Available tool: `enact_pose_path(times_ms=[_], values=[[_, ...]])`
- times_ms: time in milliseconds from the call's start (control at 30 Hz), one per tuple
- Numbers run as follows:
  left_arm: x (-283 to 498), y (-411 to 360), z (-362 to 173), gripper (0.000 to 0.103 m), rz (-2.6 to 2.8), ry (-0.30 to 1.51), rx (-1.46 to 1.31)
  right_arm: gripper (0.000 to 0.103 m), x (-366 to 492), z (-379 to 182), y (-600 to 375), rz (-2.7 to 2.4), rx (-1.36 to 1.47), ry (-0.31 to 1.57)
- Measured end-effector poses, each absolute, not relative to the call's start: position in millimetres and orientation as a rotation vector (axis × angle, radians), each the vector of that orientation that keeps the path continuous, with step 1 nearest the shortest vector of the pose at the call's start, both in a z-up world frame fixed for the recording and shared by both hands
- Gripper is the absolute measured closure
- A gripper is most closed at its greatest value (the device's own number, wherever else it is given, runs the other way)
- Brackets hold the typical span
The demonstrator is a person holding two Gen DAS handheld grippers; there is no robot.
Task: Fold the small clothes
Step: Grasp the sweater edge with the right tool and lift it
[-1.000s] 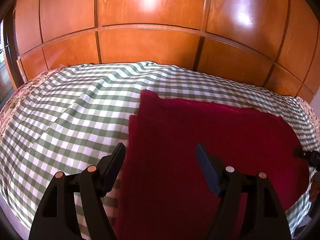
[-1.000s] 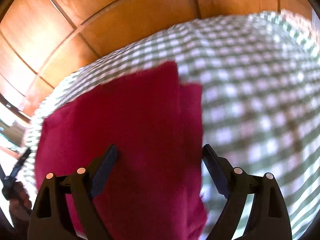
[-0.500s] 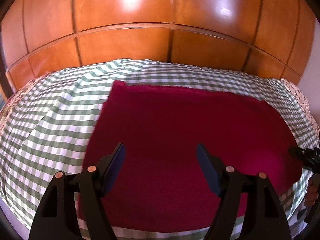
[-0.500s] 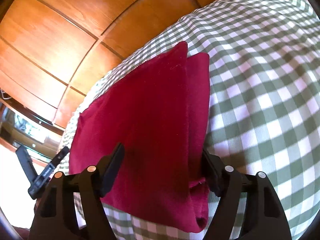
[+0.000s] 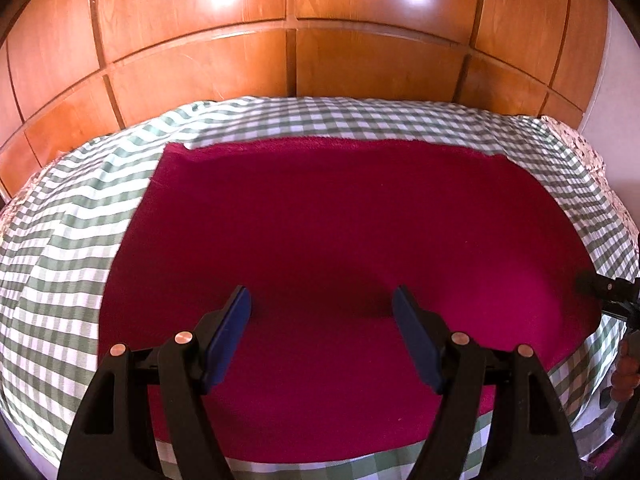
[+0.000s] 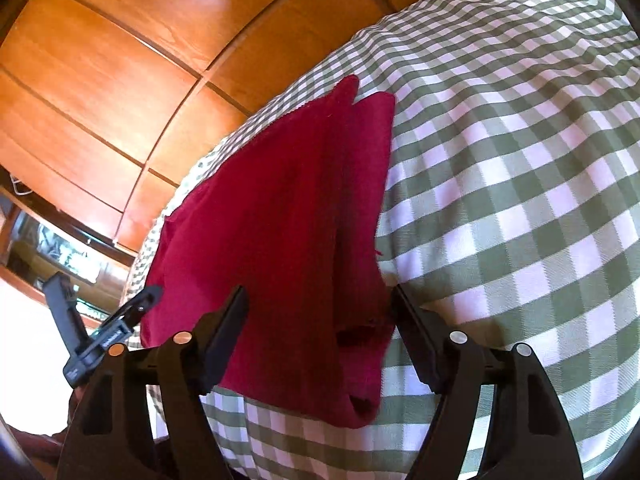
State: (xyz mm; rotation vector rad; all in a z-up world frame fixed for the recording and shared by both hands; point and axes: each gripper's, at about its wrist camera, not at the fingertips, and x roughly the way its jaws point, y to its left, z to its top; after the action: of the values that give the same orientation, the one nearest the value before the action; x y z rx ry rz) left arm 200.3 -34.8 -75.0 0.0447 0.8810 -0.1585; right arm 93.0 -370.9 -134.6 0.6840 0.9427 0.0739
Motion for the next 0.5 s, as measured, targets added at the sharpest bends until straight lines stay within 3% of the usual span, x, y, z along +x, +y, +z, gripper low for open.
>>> enact_pose_path(times_ms=[67,200,333,433,500], values=[[203.7,-32.3,-78.7,0.029,-0.163,0.897,0.024,0.031,95.8,-135.0,-369.5,0.075,0.682,0.942],[209.0,-27.3,-86.0,0.026,-0.176,0.921,-0.015,0.043,101.2,-137.0,-366.4,0.075,0.686,0.947],[210.4,-25.3,-87.1,0.027,-0.194,0.929,-0.037,0.067,108.2,-137.3,-360.6,0.086,0.684,0.961],[212.1,-18.3,-82.2,0.032,-0.219,0.936,-0.080,0.072,109.9,-126.8,-352.6,0.080,0.649,0.958],[213.2,-10.2,-78.4,0.045,-0.234,0.943,-0.112,0.073,111.9,-114.9,-348.9,0.087,0.644,0.940]])
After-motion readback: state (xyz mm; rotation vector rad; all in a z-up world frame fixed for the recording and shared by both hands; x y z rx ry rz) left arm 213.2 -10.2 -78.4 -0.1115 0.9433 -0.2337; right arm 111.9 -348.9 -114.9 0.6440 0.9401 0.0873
